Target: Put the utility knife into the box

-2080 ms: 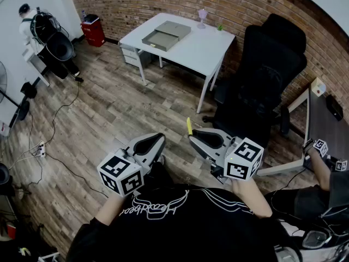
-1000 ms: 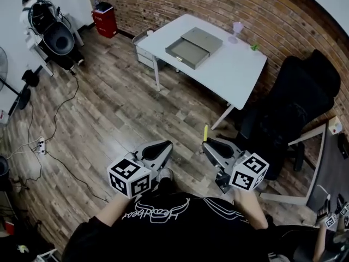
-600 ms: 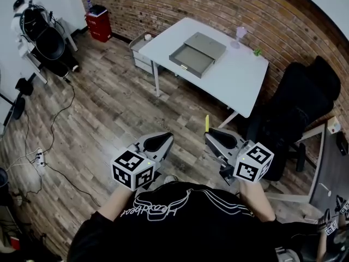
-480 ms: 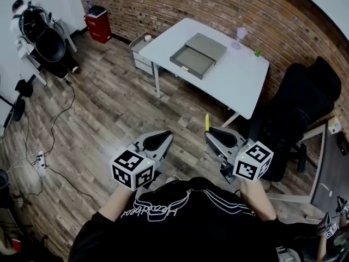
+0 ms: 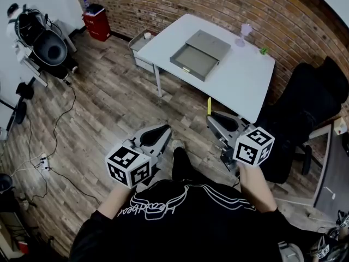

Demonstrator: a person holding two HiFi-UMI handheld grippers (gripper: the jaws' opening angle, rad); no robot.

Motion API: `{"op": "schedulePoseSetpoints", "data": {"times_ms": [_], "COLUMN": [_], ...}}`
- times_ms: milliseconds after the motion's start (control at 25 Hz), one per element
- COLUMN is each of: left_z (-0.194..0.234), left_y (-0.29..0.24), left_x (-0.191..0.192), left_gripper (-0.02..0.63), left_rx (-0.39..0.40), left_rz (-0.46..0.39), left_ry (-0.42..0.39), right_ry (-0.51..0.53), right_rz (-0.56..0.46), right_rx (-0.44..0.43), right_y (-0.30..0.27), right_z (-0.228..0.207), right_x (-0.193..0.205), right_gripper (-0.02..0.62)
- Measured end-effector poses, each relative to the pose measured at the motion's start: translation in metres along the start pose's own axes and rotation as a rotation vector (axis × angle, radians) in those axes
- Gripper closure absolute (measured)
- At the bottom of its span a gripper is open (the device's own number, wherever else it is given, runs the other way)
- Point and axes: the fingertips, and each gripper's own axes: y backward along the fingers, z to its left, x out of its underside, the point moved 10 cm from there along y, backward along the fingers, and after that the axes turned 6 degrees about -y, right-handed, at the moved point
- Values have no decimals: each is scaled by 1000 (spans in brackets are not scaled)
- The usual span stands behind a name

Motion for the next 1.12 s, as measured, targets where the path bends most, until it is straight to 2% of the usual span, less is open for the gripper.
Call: {"op": "schedulePoseSetpoints", "data": {"times_ms": [160, 360, 560, 920, 1120], "left_z": [30, 83, 139, 213, 239], "left_y": [-27, -69, -114, -178, -205], "left_x": [-18, -40, -58, -82, -78], "left_gripper": [565, 565, 565, 565, 565], "left_rx": [-13, -38, -55, -87, -94], "left_rz": [0, 25, 51, 51, 79], "left_ry": [-12, 22, 43, 85, 105], "right_ry": [-6, 2, 72, 142, 198], "right_rz": [1, 31, 90, 294, 432], "right_rx": [13, 44, 96, 185, 265], "right_y": [-31, -84, -145, -230, -260], "right_z": [-35, -88, -139, -227, -267], "right_x": [-22, -55, -82, -100, -86], "right_gripper": [530, 529, 529, 529, 528]}}
